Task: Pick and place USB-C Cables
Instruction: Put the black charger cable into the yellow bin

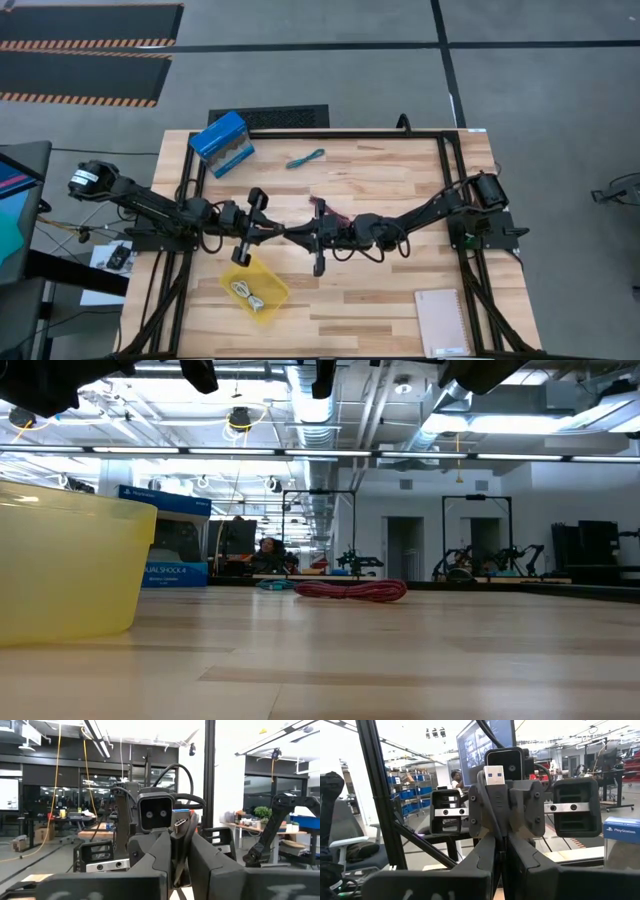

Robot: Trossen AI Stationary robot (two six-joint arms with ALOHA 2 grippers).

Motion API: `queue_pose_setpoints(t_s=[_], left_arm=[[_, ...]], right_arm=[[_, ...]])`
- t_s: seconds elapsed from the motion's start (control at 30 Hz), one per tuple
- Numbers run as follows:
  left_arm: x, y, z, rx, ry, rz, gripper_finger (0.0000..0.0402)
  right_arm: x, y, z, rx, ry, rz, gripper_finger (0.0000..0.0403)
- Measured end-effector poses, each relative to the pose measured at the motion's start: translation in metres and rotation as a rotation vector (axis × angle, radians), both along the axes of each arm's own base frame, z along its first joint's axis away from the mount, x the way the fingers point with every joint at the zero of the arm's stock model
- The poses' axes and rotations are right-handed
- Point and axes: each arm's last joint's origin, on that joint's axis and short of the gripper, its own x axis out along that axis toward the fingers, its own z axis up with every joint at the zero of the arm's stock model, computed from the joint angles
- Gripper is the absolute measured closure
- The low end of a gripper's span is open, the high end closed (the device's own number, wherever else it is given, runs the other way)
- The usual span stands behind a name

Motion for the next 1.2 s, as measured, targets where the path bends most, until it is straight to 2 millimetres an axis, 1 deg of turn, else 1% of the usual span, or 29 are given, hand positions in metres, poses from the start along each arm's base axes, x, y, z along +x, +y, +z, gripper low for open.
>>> queue_pose_setpoints(t_s=[0.1,0.23,0.6,0.7,0.97,1.2], left_arm=[[0.0,0.0,0.0,0.001,0.004,-0.001,0.0384],[0.0,0.0,-0.001,0.003,0.012,0.003,0.0397],[0.001,0.001,-0.002,-0.002,0.018,0.024,0.0401],[0.001,0.001,-0.003,-0.017,0.033,0.049,0.0401],[0.004,0.001,-0.013,-0.028,0.143,0.078,0.0401],[-0.005,0.004,-0.004,-0.025,0.139,0.098,0.0401]], right_arm=[[0.0,0.0,-0.001,-0.003,0.011,0.0,0.0361],[0.001,-0.002,-0.003,0.01,0.032,-0.006,0.0356],[0.002,-0.005,-0.006,0.006,0.068,-0.012,0.0307],[0.003,-0.005,-0.01,-0.004,0.109,-0.015,0.0295],[0.004,-0.005,-0.026,-0.011,0.269,-0.013,0.0255],[0.002,0.001,-0.035,0.003,0.358,0.0,0.0232]])
